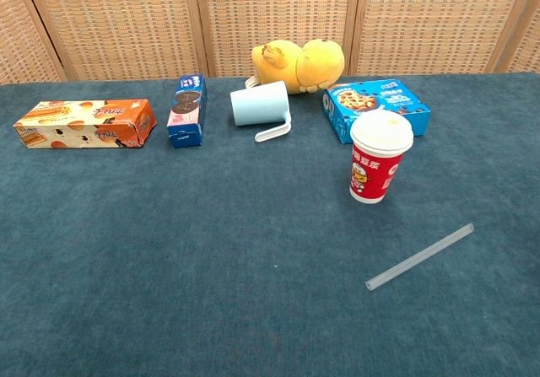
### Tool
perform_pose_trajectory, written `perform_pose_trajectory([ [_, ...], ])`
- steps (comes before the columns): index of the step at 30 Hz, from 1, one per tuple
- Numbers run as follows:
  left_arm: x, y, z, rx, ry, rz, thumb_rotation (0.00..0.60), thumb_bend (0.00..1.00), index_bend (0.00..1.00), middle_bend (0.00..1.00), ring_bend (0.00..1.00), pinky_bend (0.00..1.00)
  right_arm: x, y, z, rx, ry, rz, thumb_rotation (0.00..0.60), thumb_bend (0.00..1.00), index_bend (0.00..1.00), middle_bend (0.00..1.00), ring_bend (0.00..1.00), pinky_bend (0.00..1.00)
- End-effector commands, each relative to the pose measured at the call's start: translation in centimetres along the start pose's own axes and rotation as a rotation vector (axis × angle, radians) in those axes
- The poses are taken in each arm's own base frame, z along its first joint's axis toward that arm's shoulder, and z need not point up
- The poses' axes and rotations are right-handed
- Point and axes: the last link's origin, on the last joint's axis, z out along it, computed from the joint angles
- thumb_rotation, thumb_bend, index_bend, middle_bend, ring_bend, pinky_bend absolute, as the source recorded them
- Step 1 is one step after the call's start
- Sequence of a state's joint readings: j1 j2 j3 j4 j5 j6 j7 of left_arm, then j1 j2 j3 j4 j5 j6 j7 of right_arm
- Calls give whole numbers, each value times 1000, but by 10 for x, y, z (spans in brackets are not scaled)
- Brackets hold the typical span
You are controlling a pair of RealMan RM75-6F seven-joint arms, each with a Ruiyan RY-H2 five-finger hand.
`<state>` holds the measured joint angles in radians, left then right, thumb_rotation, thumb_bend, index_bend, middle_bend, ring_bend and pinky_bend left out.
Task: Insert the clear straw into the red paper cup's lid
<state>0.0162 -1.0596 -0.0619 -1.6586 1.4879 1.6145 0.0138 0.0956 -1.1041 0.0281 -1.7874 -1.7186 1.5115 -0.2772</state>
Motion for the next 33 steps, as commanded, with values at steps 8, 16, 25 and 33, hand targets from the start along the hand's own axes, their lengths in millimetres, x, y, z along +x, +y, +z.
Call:
perform_pose_trajectory([
  [8,-4,0,4,9,-16,15,600,152,0,0,0,0,-24,-38,65,598,-64,-173,600,0,327,889,835,977],
  [16,-9,-1,10,26,-34,26,600,152,0,0,0,0,-58,-82,113,671,-233,-140,600,59,390,920,865,1000],
  [25,-8,-4,12,36,-36,15,600,152,0,0,0,0,-85,-115,133,622,-283,-117,600,130,441,920,865,1000],
  [33,-7,-6,12,37,-36,10,600,152,0,0,0,0,-100,-113,138,557,-338,-99,600,204,473,921,865,1000],
])
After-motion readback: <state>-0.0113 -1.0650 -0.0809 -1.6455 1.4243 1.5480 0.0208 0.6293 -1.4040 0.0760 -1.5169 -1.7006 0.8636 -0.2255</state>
